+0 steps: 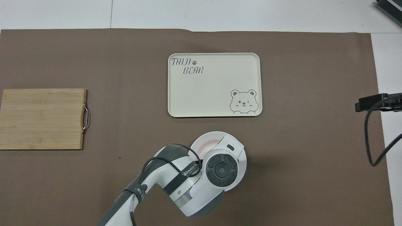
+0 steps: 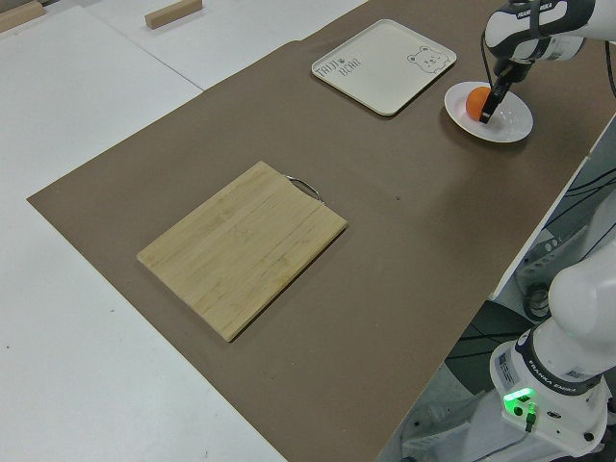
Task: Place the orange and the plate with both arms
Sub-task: 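Carry the orange with the left gripper over the white plate, then release the orange onto the plate and withdraw the left gripper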
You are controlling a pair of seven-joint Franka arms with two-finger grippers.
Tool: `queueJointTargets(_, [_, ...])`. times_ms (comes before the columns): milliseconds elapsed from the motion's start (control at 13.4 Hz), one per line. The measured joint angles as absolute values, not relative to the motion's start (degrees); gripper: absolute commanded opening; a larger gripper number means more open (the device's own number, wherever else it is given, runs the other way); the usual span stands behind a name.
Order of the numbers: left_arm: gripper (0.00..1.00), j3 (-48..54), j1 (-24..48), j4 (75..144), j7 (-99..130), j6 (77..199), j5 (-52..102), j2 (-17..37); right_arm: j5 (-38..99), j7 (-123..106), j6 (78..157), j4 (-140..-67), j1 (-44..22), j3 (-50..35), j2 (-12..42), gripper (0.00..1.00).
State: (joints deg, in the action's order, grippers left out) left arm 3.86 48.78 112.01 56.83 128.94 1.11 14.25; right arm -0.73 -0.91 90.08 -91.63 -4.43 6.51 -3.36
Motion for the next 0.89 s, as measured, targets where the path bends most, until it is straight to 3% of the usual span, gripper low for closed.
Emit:
queueJointTargets(298, [1.00, 3.4, 42.8, 111.3, 52.3, 121.2, 1.1, 7.3, -0.7, -0.9, 90.1, -91.6, -4.4, 6.5, -3.4, 1.00])
queueJointTargets(895, [1.00, 3.0, 27.2, 107.0, 32.4, 112.4, 1.6, 4.3, -0.7, -0.9, 90.1, -91.6, -4.4, 6.5, -3.4, 1.00])
